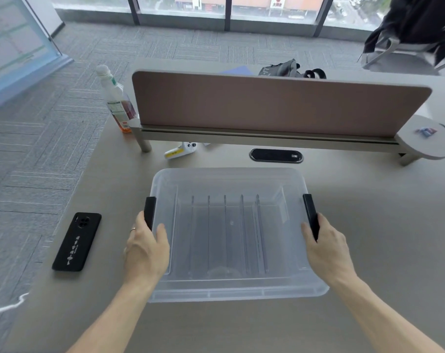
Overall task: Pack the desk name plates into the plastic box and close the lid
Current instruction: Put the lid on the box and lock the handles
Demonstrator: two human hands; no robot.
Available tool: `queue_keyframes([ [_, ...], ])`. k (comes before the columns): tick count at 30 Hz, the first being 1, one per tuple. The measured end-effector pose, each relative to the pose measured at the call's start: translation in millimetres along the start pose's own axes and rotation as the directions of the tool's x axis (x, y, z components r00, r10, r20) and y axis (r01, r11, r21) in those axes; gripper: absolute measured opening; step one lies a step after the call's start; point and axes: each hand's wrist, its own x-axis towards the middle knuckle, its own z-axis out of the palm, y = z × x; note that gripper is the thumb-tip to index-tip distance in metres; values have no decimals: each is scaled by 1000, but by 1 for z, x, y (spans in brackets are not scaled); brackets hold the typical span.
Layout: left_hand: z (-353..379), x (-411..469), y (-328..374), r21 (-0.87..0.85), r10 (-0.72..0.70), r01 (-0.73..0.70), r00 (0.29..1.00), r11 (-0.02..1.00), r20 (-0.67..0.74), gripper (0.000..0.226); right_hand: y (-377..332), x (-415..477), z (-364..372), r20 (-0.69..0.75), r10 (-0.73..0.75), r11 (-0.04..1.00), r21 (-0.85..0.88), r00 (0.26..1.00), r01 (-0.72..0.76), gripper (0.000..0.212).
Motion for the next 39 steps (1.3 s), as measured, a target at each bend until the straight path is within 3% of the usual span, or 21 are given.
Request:
queue_keyframes([
  [2,-2,2,-3,2,-15,15,997,1000,78,59,-2,-2,-2,107,44,998,29,993,-48,51],
  [4,-6,4,2,70,65,-70,996,995,68,71,-10,-5,-2,150,-49,990,-124,988,68,79],
  [6,-4,5,19,180,306,-300,952,937,-4,78,-29,-2,5,115,-283,908,-288,952,304,80],
  [8,10,5,42,239,514,-516,855,823,74,78,-52,5,20,178,-447,798,-363,877,481,77],
  [11,38,6,57,331,568,-636,771,697,287,77,-69,12,48,349,-463,691,-433,815,579,74],
  [14,53,12,48,417,520,-631,776,654,358,77,-62,14,67,401,-409,672,-475,819,568,74],
  [21,62,11,43,489,529,-629,776,604,344,78,-51,14,81,347,-444,660,-497,826,563,74],
  [39,74,15,37,520,484,-610,792,598,373,79,-48,17,90,370,-394,664,-519,842,538,76],
])
